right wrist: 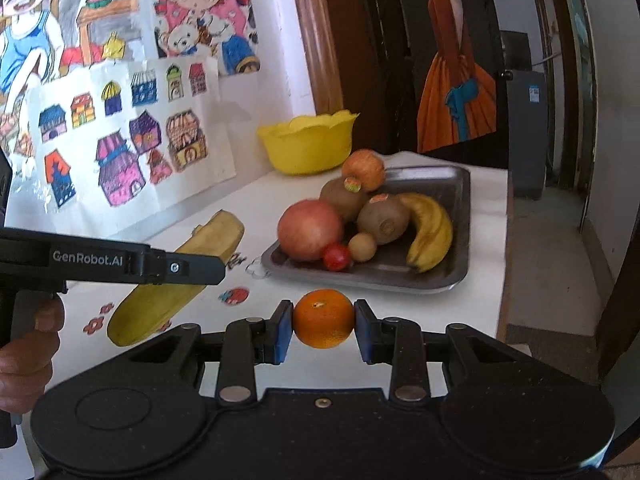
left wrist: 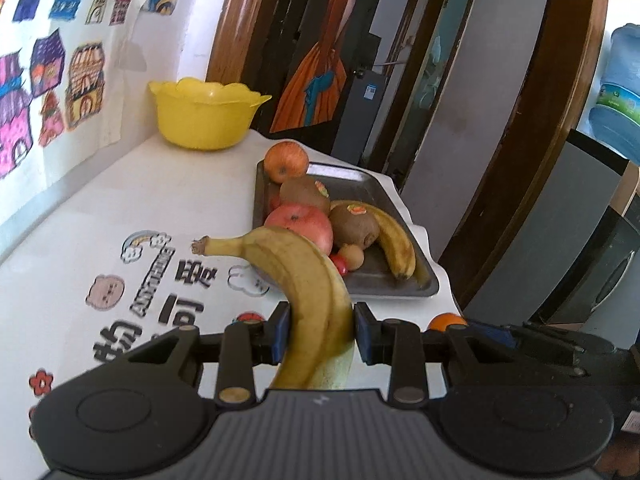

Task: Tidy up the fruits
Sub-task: 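Carry the banana with the left tool over the tray while the right carries the mandarin there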

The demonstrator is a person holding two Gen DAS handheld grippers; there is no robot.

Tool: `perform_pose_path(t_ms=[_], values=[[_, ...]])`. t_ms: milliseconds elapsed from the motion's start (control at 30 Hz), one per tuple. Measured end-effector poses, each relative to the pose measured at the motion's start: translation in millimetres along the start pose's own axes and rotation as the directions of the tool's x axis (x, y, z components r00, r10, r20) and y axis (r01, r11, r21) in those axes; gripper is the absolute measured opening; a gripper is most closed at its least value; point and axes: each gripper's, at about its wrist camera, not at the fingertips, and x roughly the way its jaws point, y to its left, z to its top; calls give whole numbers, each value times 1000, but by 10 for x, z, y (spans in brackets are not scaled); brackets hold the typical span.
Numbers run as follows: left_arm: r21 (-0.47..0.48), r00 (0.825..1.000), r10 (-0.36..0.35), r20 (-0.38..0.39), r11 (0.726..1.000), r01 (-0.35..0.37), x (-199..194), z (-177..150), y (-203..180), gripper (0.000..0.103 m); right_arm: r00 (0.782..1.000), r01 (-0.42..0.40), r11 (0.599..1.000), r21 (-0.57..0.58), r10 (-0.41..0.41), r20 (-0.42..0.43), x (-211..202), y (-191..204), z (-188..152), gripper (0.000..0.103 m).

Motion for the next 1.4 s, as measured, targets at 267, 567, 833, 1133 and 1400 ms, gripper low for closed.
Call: perform_pose_path(t_ms=[267, 567, 833, 1133, 1400], values=[[4, 998, 6, 54, 1000, -7, 178, 308, -108, 36, 997, -6, 1000, 9, 5, 79, 17, -302, 274, 34], [30, 996, 13, 84, 999, -16, 716, 799, -203, 36, 993, -18, 1000, 10, 17, 120, 412, -642, 621, 34], [52, 997, -1, 74, 999, -3, 1261, 1088, -236, 36, 995, -35, 999, 16, 34, 94, 815, -795, 674, 34], [77, 1000, -7, 30, 997, 5, 1640, 1033, -255, 37, 999, -27, 1000, 13, 26, 37, 1043, -818, 565, 34], [90, 999, 0, 38, 996, -4, 1684, 1000, -227, 38, 999, -32, 999, 4, 32, 23, 1086, -788, 550, 35]])
